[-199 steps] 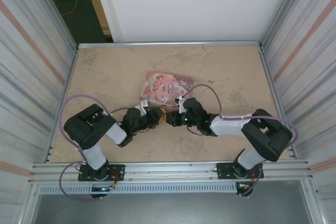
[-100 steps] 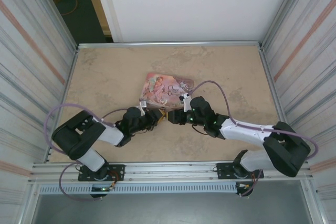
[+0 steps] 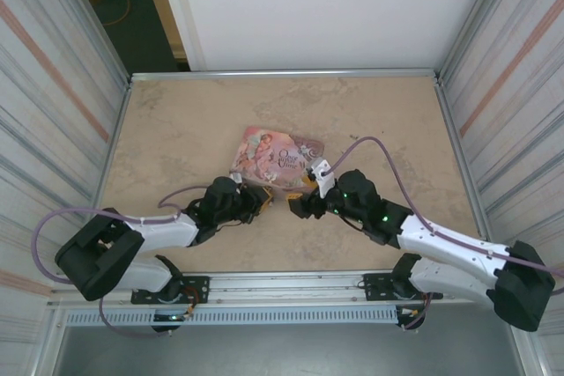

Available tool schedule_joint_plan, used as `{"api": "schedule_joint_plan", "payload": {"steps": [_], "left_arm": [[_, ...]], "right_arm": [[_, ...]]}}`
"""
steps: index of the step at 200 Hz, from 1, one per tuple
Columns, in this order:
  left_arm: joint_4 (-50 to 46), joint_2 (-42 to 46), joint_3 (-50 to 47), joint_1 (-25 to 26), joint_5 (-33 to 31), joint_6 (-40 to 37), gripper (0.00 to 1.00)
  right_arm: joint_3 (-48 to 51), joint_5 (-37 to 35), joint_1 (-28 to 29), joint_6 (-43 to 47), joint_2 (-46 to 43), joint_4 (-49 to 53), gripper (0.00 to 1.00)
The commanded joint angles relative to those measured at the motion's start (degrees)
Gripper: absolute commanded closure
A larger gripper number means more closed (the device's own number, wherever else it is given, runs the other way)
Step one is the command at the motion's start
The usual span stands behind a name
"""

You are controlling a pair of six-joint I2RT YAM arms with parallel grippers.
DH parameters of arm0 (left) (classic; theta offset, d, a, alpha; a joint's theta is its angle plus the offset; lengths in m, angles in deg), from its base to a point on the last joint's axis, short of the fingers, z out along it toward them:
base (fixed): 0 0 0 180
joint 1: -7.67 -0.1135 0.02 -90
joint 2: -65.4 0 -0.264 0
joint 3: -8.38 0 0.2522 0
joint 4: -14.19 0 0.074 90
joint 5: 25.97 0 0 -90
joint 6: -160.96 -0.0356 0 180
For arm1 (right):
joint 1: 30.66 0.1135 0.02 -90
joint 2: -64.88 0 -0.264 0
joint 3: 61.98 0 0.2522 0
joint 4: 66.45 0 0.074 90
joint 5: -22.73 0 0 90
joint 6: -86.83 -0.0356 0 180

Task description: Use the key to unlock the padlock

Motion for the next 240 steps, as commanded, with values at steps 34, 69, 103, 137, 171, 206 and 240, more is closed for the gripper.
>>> {"api": "schedule_joint_plan", "payload": {"steps": [34, 69, 103, 137, 171, 206, 240], "left_arm": [[-8.6, 1.6, 4.9, 1.6, 0.3, 5.3, 1.0], [-11.2, 2.0, 5.5, 2.2, -0.5, 6.7, 1.0], [-11.2, 2.1, 5.5, 2.4, -0.6, 7.0, 1.0], [-11.2, 1.9, 5.7, 2.5, -0.5, 7.0, 1.0], [-11.2, 1.8, 5.6, 2.5, -0.4, 7.0, 1.0], [-11.2, 1.9, 5.6, 2.4, -0.2, 7.1, 1.0], [-11.2, 2.1, 5.3, 2.4, -0.2, 7.1, 1.0]], "right_arm": [[2.1, -7.5, 5.6, 24.1, -4.8, 6.2, 0.3], [2.9, -15.7, 11.4, 31.5, -2.5, 6.0, 0.28], [3.1, -20.9, 15.4, 34.0, 3.8, 3.0, 0.29], [2.3, -22.5, 16.7, 34.7, 10.9, -0.5, 0.35], [1.3, -22.7, 17.2, 34.9, 16.3, -4.2, 0.42], [0.4, -22.9, 17.3, 35.7, 20.7, -8.3, 0.5], [-0.3, -23.5, 17.2, 36.6, 23.6, -11.6, 0.57]]}}
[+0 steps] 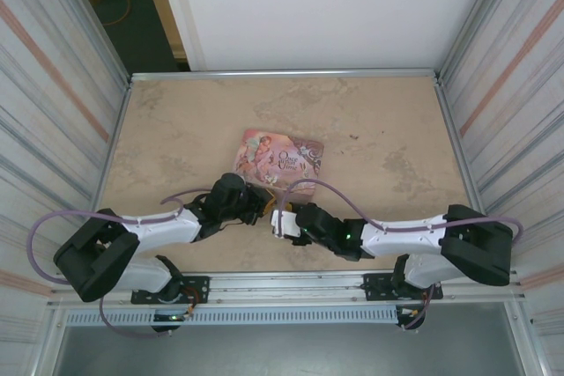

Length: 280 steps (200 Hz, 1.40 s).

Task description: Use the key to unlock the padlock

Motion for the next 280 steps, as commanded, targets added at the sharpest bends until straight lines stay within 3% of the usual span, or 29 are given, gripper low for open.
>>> {"api": "schedule_joint_plan", "payload": {"steps": [1, 280], "left_arm": [[-1.4, 1.5, 0.6, 0.4, 0.1, 0.9, 1.0], [-1.1, 1.4, 0.0, 0.6, 0.3, 1.3, 1.0]], "right_arm": [[-2.3, -1.2, 0.3, 1.6, 1.6, -4.7, 0.57], [-4.4, -2.2, -1.6, 1.7, 8.5, -11.3, 0.81]]}}
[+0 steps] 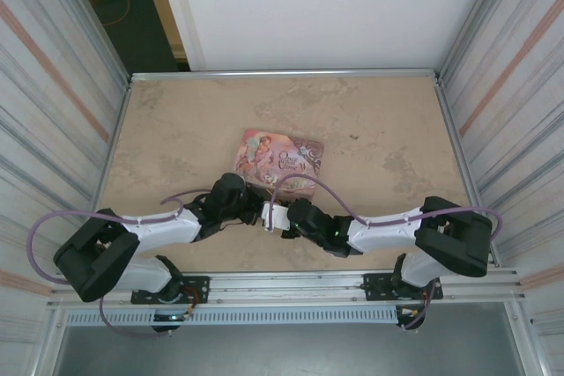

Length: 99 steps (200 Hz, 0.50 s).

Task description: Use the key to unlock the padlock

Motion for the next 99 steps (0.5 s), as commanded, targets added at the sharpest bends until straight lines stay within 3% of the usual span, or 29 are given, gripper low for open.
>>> {"api": "schedule_joint_plan", "payload": {"steps": [1, 99], "left_arm": [[-1.1, 1.4, 0.0, 0.6, 0.3, 0.6, 1.0], [-0.3, 0.6, 0.0, 1.2, 0.1, 0.6, 1.0]], "right_arm": [[-1.5, -0.7, -0.5, 0.4, 0.9, -1.8, 0.81], [-2.2, 0.2, -0.6, -1.0, 1.9, -2.4, 0.96]]}}
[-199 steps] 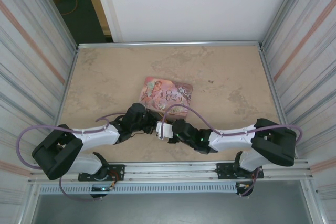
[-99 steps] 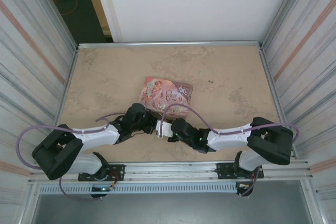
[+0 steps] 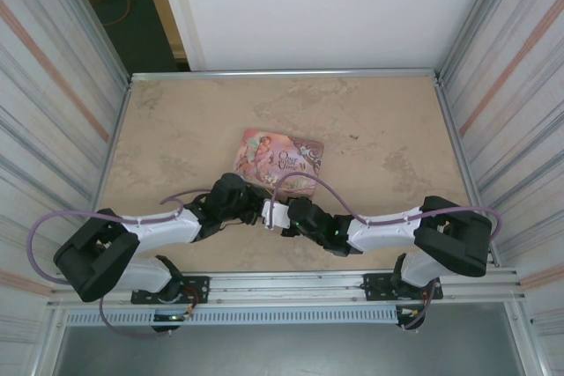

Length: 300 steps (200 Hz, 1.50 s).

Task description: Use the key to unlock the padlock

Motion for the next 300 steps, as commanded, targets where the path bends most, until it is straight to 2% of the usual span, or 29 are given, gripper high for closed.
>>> {"api": "schedule_joint_plan", "payload": {"steps": [1, 12, 53, 156, 300], "left_arm": [[-0.3, 0.6, 0.0, 1.1, 0.7, 0.6, 1.0], [-0.1, 0.4, 0.1, 1.1, 0.8, 0.5, 1.0], [0.2, 0.2, 0.1, 1.5, 0.6, 0.7, 1.0], [5.1, -2.5, -1.1, 5.3, -4.1, 4.2, 1.0], [5.6, -3.8, -0.8, 6.1, -4.8, 4.2, 1.0]], "right_arm": [[-2.1, 0.4, -0.2, -1.0, 1.7, -1.6, 0.96], [-2.1, 0.5, -0.2, -1.5, 1.8, -1.6, 1.0], [-1.1, 1.3, -0.4, -6.4, 1.4, -3.8, 1.0], [4.6, 5.3, -5.7, -35.5, 1.8, -13.3, 1.0], [7.0, 6.7, -6.9, -36.3, 3.4, -14.9, 1.0]]}}
